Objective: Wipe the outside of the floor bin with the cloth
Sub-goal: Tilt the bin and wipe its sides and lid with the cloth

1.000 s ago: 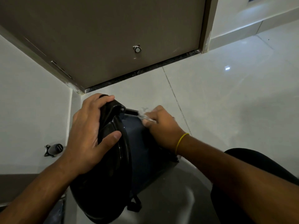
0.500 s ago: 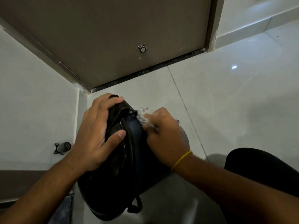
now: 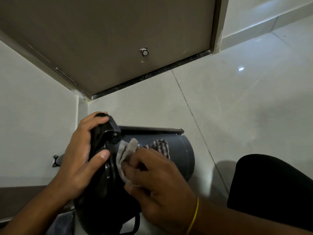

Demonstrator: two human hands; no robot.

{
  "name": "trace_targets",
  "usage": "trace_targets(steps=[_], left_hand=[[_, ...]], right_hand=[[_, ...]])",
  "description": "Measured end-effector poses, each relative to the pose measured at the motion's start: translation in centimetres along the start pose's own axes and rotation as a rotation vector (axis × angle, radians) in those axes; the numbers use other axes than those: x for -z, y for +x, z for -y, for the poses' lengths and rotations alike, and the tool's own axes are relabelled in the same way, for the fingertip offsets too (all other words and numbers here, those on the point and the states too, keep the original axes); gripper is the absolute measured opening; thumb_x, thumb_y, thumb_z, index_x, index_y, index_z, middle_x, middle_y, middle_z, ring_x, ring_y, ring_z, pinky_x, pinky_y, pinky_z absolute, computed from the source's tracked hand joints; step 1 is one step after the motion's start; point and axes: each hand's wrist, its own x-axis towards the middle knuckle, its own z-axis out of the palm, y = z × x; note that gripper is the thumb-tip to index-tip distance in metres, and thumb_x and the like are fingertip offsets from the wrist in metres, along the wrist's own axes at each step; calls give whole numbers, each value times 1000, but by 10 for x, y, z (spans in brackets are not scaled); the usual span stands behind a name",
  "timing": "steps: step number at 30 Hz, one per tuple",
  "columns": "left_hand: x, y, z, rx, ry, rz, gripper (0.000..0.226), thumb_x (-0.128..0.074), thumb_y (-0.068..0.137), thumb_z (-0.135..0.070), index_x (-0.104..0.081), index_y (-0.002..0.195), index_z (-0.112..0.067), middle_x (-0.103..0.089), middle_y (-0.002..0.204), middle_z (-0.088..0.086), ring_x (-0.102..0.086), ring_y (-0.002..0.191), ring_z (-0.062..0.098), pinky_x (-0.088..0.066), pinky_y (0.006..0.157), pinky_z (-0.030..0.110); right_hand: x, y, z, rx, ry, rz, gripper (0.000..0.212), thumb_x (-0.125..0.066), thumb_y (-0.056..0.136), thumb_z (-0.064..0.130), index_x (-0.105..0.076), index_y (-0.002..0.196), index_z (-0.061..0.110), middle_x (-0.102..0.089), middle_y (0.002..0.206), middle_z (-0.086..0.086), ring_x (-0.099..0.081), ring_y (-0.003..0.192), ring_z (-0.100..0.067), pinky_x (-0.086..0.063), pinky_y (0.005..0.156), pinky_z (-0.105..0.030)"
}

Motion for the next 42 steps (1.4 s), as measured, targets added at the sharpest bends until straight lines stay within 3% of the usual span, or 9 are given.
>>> trace_targets(steps=[2,5,9,13,17,22,26,31,42], left_hand=[[4,-3,8,17,-27,-17,67,-46,103,-76,-39,160,-43,-41,169,-11,-42,160,16,-37,128,37],[4,-5,10,55,-39,-21,68,-44,104,-76,-40,161,-39,-42,169,-6,-44,159,20,-37,128,43],[-4,-3,-6,55,1,-21,68,-43,102,-80,-43,159,-42,-43,166,-11,-46,157,22,-37,124,48],[-13,3,-24,52,65,-16,64,-40,98,-87,-40,155,-59,-40,164,-28,-47,154,12,-42,120,52],[-20,8,-39,-71,135,8,56,-36,104,-80,-39,156,-61,-35,165,-40,-39,156,-4,-38,122,46],[-30,6,-49,-147,181,36,71,-40,105,-74,-41,163,-34,-45,170,-19,-40,164,15,-35,130,51],[-24,2,-44,-177,161,62,78,-39,104,-75,-29,170,-35,-44,172,-12,-39,164,20,-33,130,45],[-15,-21,-31,-237,175,53,80,-38,105,-71,-37,165,-18,-43,165,4,-40,161,34,-30,131,46],[-6,-48,-20,-141,181,1,92,-29,104,-79,-40,160,-7,-38,173,2,-38,164,30,-27,135,38]], right_hand=[[-5,2,-2,-52,1,31,25,-67,99,19,-76,122,12,-62,109,-3,-60,100,-23,-52,90,-43],[-13,15,-7,-141,30,-42,25,-63,103,18,-75,124,12,-63,114,-5,-62,105,-25,-52,93,-46],[-8,28,-29,-377,4,-202,15,-60,102,18,-75,101,20,-61,102,-5,-64,102,-29,-53,92,-46],[12,31,-77,-793,-64,-351,45,-60,101,15,-44,60,24,-60,80,-11,-62,91,-37,-49,77,-44],[29,37,-126,-1152,119,-446,45,-62,99,31,-51,58,16,-51,63,-5,-53,68,-29,-44,65,-36],[39,53,-126,-1085,75,-209,28,-64,100,32,-84,100,12,-82,111,-15,-74,113,-34,-57,105,-39],[25,64,-58,-587,240,-117,30,-62,95,24,-78,70,30,-77,77,13,-72,87,-6,-56,85,-33],[16,50,-17,-377,252,18,25,-53,99,30,-67,84,16,-67,88,-4,-64,93,-26,-51,95,-48],[27,43,-121,-885,-97,96,30,-51,103,29,-56,74,22,-72,103,-10,-65,107,-39,-53,97,-50]])
